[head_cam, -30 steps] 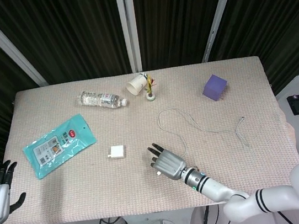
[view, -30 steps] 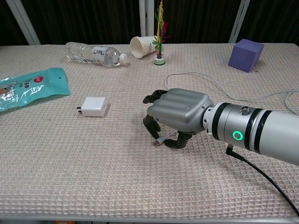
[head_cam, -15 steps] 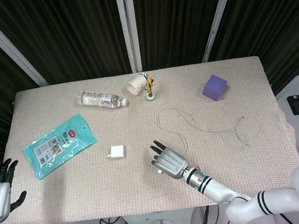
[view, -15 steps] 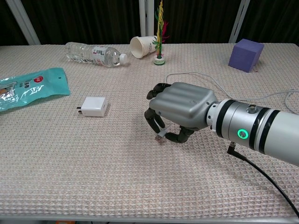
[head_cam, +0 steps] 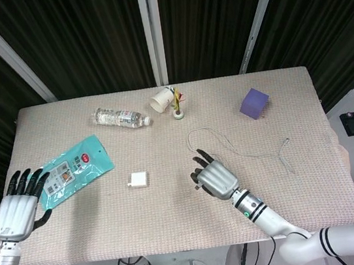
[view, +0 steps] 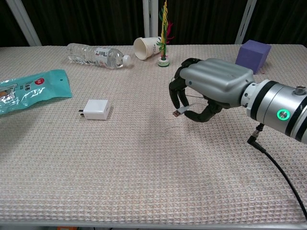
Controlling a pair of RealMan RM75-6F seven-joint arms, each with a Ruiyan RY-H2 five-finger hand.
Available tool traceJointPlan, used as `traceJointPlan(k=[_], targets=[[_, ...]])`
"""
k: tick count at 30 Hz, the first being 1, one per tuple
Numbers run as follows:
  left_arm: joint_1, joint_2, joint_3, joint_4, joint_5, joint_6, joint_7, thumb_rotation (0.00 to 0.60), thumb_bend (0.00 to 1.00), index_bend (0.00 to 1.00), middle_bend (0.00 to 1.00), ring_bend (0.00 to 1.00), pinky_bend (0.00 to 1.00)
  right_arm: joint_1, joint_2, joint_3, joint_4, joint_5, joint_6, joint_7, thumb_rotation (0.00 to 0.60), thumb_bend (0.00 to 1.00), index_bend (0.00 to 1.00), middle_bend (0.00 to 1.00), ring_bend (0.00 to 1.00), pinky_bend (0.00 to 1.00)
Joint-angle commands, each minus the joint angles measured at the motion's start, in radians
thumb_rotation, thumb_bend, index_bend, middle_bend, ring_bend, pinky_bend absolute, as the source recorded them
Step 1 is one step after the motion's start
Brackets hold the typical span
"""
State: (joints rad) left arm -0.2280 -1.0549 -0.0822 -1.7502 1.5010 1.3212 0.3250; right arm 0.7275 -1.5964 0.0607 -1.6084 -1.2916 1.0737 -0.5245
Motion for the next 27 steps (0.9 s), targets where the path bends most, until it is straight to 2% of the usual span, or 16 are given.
traceJointPlan(k=[1,5,11,13,17,20,27], targets=[[-0.097,-0.012,-0.034,-0.023,-0.013,-0.117,0.002,0.6,0.21,0.11,0.06,0.0,0.0,-0.027,0.027,0.016,-0.011,-0.011,0.041,0.032,0.6,0.33,0.58,0.51,0.15,0.0],[-0.2,-0.072,-0.064,-0.018,-0.06,-0.251,-0.012,0.6,0.21,0.12,0.06,0.0,0.0,-0.052,0.072,0.046,-0.031,-0.014,0.086,0.069,0.6,0.33,0.58,0.51,0.15,0.0],[-0.339,-0.247,-0.085,0.071,-0.171,-0.418,0.029,0.6,0.21,0.19,0.15,0.0,0.0,-0.074,0.157,0.095,-0.08,-0.011,0.127,0.089,0.6,0.33,0.58,0.51,0.15,0.0],[-0.365,-0.301,-0.085,0.107,-0.214,-0.443,0.059,0.6,0.21,0.2,0.18,0.0,0.0,-0.077,0.176,0.101,-0.093,-0.007,0.128,0.085,0.6,0.33,0.58,0.51,0.15,0.0],[-0.39,-0.397,-0.084,0.164,-0.302,-0.438,0.118,0.6,0.22,0.25,0.24,0.04,0.0,-0.085,0.205,0.104,-0.109,0.003,0.124,0.08,0.6,0.33,0.58,0.51,0.15,0.0],[-0.401,-0.457,-0.084,0.207,-0.349,-0.423,0.136,0.6,0.23,0.26,0.25,0.05,0.0,-0.091,0.212,0.103,-0.108,0.008,0.116,0.093,0.6,0.33,0.58,0.51,0.15,0.0],[-0.403,-0.538,-0.084,0.289,-0.393,-0.382,0.116,0.6,0.23,0.28,0.26,0.05,0.0,-0.096,0.209,0.104,-0.091,0.0,0.111,0.118,0.6,0.33,0.59,0.52,0.16,0.0]])
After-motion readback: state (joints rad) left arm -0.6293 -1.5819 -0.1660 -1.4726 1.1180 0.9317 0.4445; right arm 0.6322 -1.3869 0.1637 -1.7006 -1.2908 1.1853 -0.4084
